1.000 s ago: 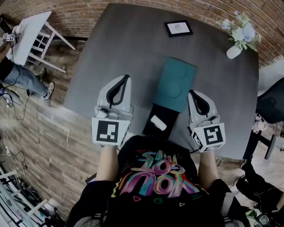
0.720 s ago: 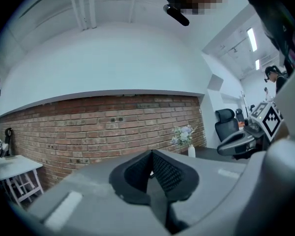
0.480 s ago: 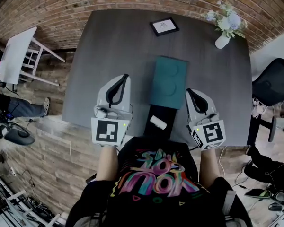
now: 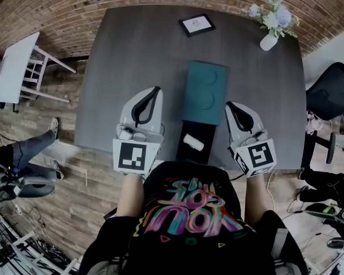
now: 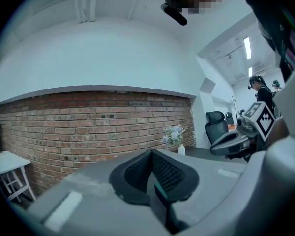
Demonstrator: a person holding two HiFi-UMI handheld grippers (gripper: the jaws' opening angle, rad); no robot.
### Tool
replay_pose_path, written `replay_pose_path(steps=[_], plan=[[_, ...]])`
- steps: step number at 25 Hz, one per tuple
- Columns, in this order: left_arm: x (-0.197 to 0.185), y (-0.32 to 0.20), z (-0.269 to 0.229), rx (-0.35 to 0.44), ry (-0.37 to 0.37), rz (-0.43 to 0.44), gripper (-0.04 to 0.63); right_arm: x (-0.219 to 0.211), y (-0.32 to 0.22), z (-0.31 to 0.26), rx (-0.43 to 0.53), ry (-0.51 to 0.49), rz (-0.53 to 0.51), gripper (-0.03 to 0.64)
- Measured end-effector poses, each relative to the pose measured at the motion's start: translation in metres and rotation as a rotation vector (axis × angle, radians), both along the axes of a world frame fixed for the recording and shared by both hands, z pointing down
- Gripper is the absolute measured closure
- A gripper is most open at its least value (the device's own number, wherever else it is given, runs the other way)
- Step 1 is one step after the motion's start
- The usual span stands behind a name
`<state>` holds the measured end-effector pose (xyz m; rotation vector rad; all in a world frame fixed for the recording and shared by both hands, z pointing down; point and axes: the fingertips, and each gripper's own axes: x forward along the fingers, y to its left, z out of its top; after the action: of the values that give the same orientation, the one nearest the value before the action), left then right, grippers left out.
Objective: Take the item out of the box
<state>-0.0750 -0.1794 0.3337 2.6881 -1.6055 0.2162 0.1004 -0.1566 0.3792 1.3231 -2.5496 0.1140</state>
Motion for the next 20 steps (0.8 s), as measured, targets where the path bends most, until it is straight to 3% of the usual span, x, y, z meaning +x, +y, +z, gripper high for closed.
replay_pose_path(steps=[20], plan=[[0.005,0.008,0.017,-0.035,0.015,0.014,0.595,-0.009,0.022,0.044,-0.116,0.022,-0.036,0.615]])
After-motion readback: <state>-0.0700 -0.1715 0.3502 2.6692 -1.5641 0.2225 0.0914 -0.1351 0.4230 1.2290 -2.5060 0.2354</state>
